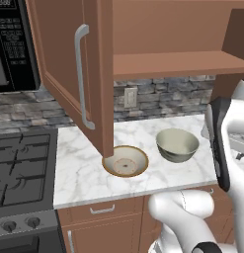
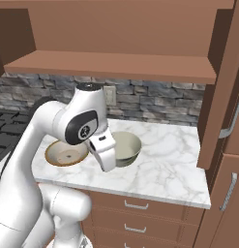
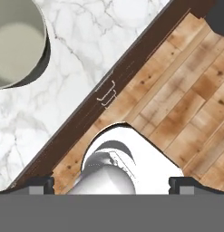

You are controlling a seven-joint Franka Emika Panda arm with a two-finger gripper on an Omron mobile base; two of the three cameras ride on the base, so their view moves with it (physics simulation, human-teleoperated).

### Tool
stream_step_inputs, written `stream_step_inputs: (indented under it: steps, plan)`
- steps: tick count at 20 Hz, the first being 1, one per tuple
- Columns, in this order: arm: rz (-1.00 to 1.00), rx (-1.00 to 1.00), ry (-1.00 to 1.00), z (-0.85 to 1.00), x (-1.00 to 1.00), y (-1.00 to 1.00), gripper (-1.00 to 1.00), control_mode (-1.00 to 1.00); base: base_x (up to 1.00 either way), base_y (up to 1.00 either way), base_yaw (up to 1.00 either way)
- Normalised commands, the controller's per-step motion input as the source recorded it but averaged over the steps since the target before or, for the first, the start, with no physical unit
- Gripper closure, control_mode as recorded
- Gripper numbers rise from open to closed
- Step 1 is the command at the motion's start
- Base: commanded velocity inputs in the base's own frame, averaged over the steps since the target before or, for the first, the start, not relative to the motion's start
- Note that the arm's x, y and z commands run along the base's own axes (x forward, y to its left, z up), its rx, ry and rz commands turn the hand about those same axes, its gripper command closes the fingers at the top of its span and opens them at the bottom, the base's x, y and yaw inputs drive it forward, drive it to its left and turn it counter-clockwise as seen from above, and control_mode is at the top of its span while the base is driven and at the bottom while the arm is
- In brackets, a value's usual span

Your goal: Open the cabinet. Pick the bowls from the counter and place them in the cabinet. Then close the cabinet.

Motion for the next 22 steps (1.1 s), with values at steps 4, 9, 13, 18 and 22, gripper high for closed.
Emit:
stream_step_inputs:
  steps: [4,9,13,18,22]
  plan:
    - [0.0,0.0,-0.11,-0.28,0.45,0.0,-1.0,-1.0,0.0,0.0,0.0]
    - [0.0,0.0,-0.09,-0.24,0.47,0.0,-1.0,-1.0,0.0,0.0,0.0]
    - [0.0,0.0,0.0,-0.24,0.45,0.0,-1.0,-1.0,0.0,0.0,0.0]
    - [0.0,0.0,0.03,-0.25,0.36,-0.09,-1.0,-1.0,0.0,0.0,0.0]
    - [0.0,0.0,0.05,-0.21,0.39,-0.08,-1.0,-1.0,0.0,0.0,0.0]
